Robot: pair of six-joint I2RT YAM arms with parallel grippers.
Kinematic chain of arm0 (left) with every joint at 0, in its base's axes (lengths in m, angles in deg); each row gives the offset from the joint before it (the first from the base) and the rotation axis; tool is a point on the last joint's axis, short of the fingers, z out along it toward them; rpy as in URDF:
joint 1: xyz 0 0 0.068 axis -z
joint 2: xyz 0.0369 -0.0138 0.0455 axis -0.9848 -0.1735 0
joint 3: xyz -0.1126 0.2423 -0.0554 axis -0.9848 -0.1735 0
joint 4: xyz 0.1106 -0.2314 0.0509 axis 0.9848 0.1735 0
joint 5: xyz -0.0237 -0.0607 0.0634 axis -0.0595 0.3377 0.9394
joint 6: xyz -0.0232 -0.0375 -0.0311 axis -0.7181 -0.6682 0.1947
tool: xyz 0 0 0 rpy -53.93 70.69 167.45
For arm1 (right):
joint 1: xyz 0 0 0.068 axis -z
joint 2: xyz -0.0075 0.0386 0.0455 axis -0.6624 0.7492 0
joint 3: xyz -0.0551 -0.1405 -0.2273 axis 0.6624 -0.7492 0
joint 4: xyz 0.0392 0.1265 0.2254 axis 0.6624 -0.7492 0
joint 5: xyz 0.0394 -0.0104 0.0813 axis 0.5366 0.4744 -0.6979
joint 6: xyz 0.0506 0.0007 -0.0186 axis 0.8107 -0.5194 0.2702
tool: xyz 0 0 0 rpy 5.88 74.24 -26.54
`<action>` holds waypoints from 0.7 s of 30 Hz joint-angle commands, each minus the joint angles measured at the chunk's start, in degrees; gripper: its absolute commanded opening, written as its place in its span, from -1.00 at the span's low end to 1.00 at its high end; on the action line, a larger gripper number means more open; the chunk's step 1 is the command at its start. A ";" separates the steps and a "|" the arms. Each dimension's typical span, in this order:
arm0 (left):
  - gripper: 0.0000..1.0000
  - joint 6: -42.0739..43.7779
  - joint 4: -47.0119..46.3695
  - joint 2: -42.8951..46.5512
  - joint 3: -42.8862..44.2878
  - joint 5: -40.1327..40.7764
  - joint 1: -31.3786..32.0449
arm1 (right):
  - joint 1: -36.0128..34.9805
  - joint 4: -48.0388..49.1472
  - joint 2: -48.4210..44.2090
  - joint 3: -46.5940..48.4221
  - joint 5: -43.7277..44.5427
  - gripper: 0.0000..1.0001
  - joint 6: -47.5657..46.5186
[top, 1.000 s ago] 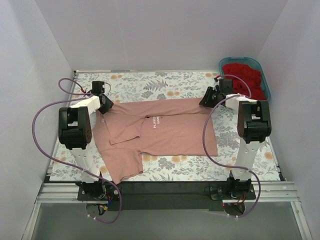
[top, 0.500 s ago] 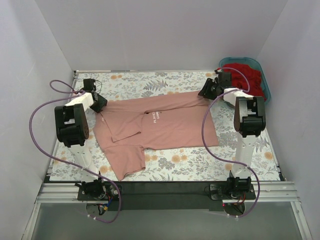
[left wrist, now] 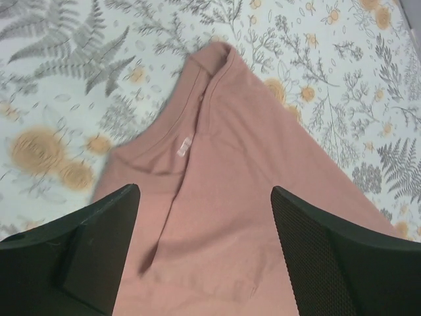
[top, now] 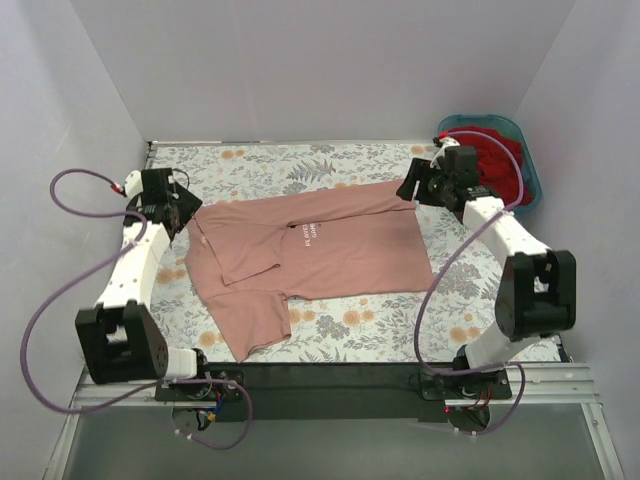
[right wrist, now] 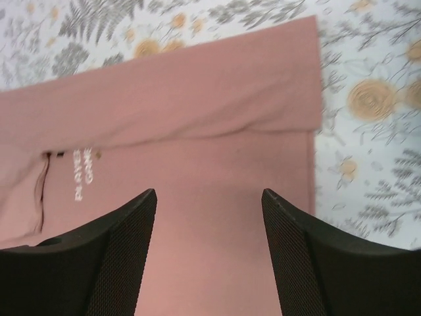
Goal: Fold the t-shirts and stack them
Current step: Fold the tshirt
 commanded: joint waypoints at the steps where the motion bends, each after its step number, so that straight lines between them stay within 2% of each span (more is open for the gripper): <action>1: 0.57 -2.97 10.55 7.51 -8.33 2.44 1.38 | -3.27 -5.53 -6.44 -5.54 5.12 0.44 -1.60; 6: 0.40 -7.38 15.41 17.19 -16.18 3.41 1.74 | -12.67 -7.04 -17.69 -17.30 12.52 0.46 -1.79; 11: 0.25 -11.85 19.80 15.01 -19.43 0.69 1.74 | -13.91 -7.48 -24.10 -24.79 10.94 0.45 -0.73; 16: 0.03 -13.53 18.84 11.93 -22.07 -0.02 2.09 | -14.00 -7.39 -27.54 -28.58 11.20 0.45 -1.69; 21: -0.06 -13.72 16.47 9.82 -24.45 -0.72 2.88 | -13.91 -7.40 -28.34 -30.42 11.91 0.45 -1.96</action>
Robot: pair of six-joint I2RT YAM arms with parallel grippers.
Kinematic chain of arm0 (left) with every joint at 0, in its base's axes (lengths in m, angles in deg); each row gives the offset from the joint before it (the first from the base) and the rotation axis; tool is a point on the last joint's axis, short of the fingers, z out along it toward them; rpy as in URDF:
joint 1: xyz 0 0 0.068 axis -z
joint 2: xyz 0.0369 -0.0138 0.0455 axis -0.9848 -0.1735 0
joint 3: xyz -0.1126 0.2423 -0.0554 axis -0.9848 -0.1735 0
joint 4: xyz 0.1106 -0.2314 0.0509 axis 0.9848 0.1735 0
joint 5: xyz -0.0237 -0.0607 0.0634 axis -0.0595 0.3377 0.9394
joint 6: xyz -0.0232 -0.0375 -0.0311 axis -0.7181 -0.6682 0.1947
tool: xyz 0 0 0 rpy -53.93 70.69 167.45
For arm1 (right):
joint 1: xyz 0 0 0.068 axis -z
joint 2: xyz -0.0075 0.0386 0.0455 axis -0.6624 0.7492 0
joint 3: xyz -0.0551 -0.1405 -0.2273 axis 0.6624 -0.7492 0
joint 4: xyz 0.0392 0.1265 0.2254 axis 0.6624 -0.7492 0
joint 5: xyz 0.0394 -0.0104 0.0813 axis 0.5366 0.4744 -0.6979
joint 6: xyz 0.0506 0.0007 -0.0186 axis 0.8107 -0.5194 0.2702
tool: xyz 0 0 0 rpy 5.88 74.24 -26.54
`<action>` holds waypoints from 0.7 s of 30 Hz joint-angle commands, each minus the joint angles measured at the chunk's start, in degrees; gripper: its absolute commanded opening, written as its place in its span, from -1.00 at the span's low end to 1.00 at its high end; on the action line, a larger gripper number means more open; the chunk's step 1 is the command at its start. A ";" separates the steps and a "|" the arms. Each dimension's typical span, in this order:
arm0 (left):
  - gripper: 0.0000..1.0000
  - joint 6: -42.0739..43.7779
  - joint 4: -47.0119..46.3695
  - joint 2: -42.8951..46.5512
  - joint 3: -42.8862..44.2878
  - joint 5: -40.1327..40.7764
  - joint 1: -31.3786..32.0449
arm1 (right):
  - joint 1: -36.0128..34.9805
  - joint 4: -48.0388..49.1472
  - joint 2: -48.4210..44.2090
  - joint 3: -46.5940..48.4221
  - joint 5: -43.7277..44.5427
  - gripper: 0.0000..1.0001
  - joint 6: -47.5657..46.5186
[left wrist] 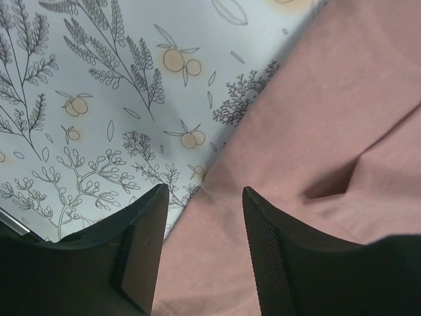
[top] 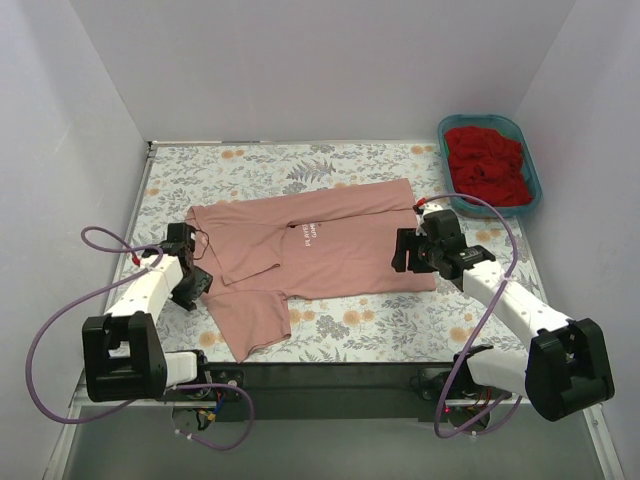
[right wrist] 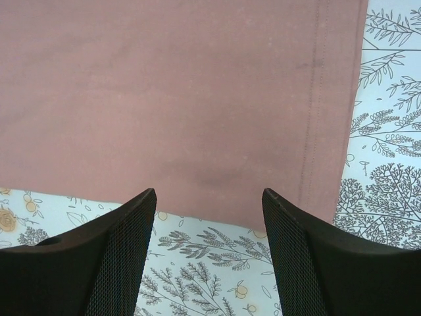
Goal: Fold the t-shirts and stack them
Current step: Fold the tshirt
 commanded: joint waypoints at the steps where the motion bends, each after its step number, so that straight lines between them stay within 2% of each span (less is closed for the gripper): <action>1: -0.06 -1.21 -2.32 -0.65 -1.50 -0.68 0.70 | 0.12 1.00 -1.26 -1.20 1.59 0.45 -0.86; 9: -0.09 -0.07 -7.51 -3.21 -4.05 0.20 0.79 | 0.12 0.91 -1.34 -3.05 2.47 0.45 -0.78; 13: -0.24 0.37 -9.10 -2.94 -6.33 0.20 0.87 | 0.21 -0.05 -1.26 -3.66 3.26 0.45 -0.34; 14: -0.44 0.63 -9.45 -2.86 -7.12 0.03 0.79 | 0.38 -1.28 -1.17 -3.67 3.52 0.45 0.18; 17: -0.80 0.99 -10.16 -1.63 -7.22 -0.41 0.79 | 1.25 -3.04 -1.69 -4.37 5.02 0.55 1.50; 21: -1.00 1.25 -10.25 1.10 -7.48 0.46 0.87 | 4.86 -5.06 -3.01 -6.21 4.06 0.61 3.09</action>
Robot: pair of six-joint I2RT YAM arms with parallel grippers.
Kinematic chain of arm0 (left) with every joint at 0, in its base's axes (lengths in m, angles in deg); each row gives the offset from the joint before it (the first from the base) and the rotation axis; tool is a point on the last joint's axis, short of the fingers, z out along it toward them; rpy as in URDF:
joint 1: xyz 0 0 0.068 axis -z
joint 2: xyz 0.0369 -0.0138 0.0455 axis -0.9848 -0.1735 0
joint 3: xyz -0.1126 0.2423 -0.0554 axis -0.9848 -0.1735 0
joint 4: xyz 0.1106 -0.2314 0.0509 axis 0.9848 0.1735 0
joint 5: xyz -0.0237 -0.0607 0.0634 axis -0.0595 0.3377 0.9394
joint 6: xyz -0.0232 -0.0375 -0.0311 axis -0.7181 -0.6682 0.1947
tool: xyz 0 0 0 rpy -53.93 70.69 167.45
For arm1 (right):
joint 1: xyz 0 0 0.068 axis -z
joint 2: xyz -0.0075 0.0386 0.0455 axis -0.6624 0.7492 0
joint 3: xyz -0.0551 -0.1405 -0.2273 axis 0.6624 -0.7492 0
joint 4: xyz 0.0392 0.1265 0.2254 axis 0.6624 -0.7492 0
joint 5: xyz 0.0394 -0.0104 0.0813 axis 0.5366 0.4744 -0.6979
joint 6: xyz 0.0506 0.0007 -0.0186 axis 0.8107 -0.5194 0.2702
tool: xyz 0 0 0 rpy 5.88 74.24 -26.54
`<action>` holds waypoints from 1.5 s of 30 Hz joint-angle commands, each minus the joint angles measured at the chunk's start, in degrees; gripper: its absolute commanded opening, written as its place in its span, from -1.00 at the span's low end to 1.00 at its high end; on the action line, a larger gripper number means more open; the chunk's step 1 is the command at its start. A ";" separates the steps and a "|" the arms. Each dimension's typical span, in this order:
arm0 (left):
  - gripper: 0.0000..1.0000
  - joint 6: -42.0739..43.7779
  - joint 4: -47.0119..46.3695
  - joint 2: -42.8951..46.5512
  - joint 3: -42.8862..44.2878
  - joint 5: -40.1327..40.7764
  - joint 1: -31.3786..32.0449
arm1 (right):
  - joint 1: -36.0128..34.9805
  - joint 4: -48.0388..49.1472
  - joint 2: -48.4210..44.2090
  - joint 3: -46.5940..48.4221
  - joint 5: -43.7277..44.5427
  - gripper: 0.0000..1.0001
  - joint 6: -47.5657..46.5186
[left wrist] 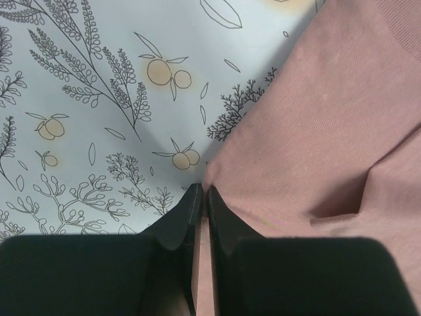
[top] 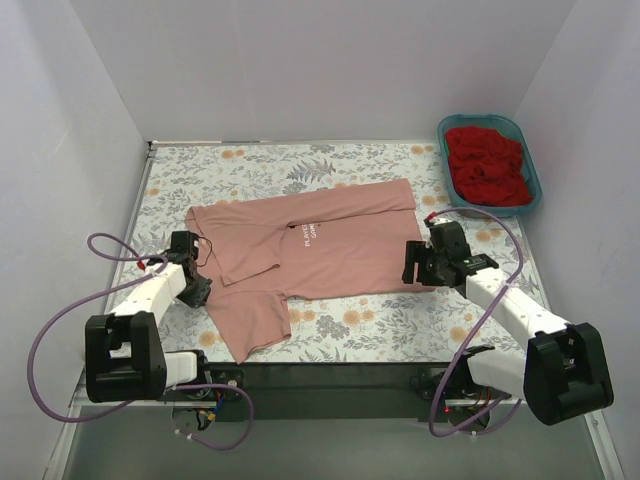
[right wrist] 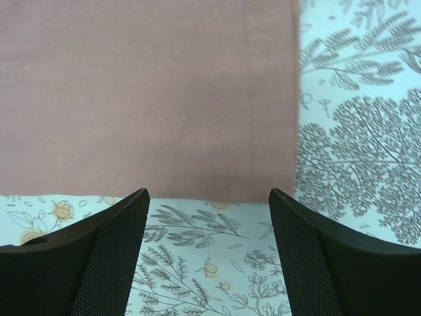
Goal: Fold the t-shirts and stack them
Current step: Fold the tshirt
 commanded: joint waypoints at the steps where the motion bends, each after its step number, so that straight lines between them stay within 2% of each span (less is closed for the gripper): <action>1: -1.00 0.03 -1.83 2.34 -1.53 0.44 0.26 | 3.13 -2.70 -2.14 -1.73 0.54 0.61 1.99; 6: -1.00 0.11 -2.45 3.14 -1.80 0.27 0.26 | 7.80 -5.52 -1.71 -2.26 1.59 0.49 2.87; 12: -1.00 0.55 -3.06 4.72 -1.97 0.44 0.26 | 8.33 -5.52 0.49 -2.18 2.11 0.41 4.72; 19: -1.00 0.99 -4.03 5.60 -2.41 -0.61 0.35 | 8.24 -3.32 3.22 -1.65 2.20 0.16 5.51; 36: -1.00 1.17 -4.20 6.31 -2.50 -0.79 0.26 | 8.59 -0.60 4.45 -2.70 3.70 0.08 7.80; 41: -1.00 1.17 -4.20 6.39 -2.50 -0.70 0.35 | 8.50 0.19 6.03 -3.75 3.26 -0.03 7.97; 45: -1.00 1.00 -4.12 6.66 -2.50 -0.61 0.26 | 8.50 0.54 6.38 -4.55 2.91 -0.23 7.89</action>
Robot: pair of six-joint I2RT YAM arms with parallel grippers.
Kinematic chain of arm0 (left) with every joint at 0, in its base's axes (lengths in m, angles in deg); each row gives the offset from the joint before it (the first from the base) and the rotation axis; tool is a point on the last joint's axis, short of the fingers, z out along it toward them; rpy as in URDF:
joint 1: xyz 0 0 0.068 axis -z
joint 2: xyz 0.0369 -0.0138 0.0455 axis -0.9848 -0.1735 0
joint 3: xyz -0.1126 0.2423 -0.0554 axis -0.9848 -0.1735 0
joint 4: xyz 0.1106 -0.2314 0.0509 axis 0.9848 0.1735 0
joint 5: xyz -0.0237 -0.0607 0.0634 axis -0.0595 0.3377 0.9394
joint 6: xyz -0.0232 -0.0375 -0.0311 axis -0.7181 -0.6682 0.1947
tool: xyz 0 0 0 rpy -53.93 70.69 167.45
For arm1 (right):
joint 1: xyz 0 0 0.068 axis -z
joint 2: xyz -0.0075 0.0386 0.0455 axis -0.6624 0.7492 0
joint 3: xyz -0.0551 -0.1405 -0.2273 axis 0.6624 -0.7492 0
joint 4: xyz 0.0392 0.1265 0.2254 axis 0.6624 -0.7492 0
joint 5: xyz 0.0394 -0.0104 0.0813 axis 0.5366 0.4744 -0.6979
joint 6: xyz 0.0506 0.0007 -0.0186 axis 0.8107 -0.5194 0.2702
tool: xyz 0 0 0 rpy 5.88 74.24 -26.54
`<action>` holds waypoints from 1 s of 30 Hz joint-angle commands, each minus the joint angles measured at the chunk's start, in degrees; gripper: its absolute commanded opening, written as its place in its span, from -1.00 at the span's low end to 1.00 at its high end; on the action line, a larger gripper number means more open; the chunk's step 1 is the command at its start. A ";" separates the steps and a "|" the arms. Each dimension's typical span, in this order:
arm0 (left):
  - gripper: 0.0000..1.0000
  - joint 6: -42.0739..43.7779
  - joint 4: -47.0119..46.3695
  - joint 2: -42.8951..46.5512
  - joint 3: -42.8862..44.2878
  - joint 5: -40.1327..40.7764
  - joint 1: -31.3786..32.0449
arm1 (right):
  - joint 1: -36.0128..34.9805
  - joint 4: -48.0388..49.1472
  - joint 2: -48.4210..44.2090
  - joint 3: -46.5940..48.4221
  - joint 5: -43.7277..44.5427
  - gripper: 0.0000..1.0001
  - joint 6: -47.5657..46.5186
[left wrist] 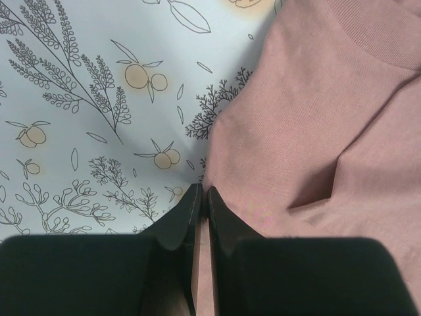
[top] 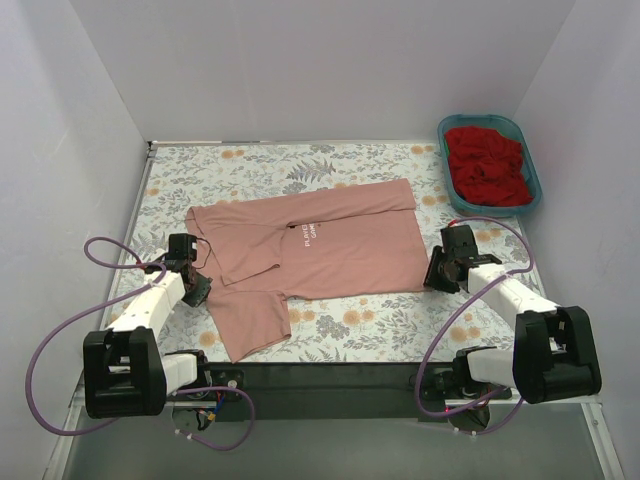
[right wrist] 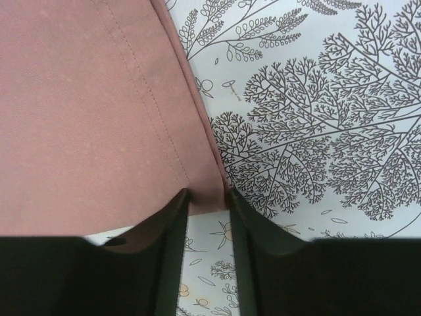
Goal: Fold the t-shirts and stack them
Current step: Fold the tshirt
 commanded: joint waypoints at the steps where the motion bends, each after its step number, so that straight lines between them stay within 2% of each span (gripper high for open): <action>1: -1.00 -0.12 -0.42 1.74 -0.05 0.39 0.11 | 0.26 0.24 0.96 -2.23 -0.11 -0.36 0.61; 3: -1.00 -0.30 0.36 1.74 0.29 0.39 0.11 | 0.35 0.15 0.61 -2.41 -0.11 -0.50 0.52; 4: -1.00 -0.56 0.72 1.74 0.65 0.39 0.11 | 0.35 -0.29 0.35 -2.23 -0.20 -0.70 0.43; 7: -1.00 -0.74 2.30 1.83 2.22 -0.22 0.02 | 0.96 -2.04 -0.88 -0.83 0.94 -0.97 -0.01; 15: -1.00 -0.03 5.02 0.78 7.85 -1.54 -0.77 | 1.76 -4.95 -0.98 6.20 1.38 -0.97 -0.80; 30: -1.00 3.57 6.96 -4.05 17.08 -3.21 -4.46 | 2.20 -7.58 9.57 21.83 1.38 -0.97 -2.91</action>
